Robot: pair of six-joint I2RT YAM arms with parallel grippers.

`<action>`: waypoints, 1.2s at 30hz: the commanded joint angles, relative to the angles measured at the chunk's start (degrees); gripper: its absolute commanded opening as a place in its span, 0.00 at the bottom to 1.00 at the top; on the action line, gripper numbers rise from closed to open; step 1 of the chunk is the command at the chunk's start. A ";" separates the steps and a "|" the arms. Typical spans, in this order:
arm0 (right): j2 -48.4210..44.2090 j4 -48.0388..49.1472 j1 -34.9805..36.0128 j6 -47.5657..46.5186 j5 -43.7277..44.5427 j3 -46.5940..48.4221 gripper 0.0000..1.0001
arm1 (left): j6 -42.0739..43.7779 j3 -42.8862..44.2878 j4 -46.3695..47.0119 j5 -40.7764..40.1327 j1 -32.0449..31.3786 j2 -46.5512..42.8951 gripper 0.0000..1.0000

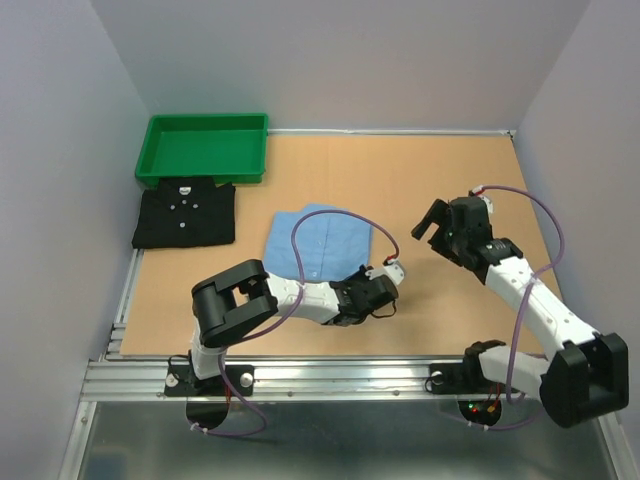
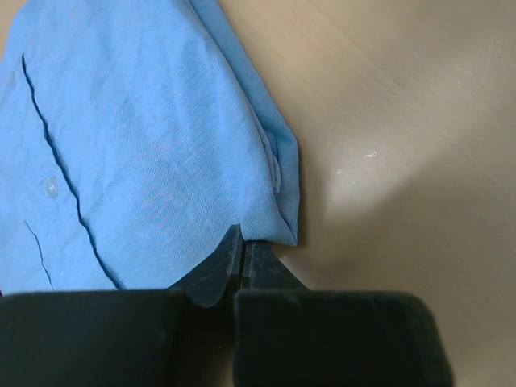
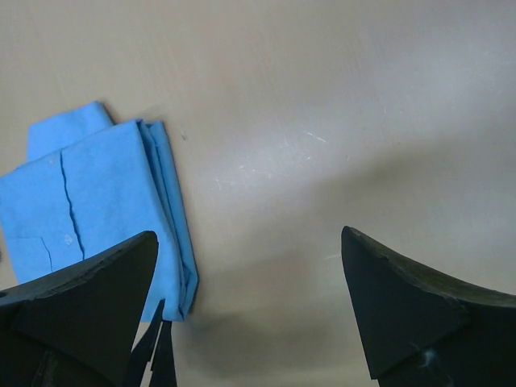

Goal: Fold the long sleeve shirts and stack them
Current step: Fold the shirt

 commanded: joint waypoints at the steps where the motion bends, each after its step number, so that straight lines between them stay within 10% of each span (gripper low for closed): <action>1: 7.25 3.65 -3.57 5.67 -15.23 3.90 1.00 | -4.13 -1.57 -0.10 2.09 0.05 -4.86 0.00; 11: 20.70 22.81 -3.49 13.15 -32.64 -1.28 1.00 | -8.02 -1.39 -0.89 4.90 0.40 -7.76 0.00; 36: 42.50 48.57 9.61 18.87 -36.00 -4.63 0.90 | -14.08 3.17 -2.74 12.55 2.07 -9.96 0.00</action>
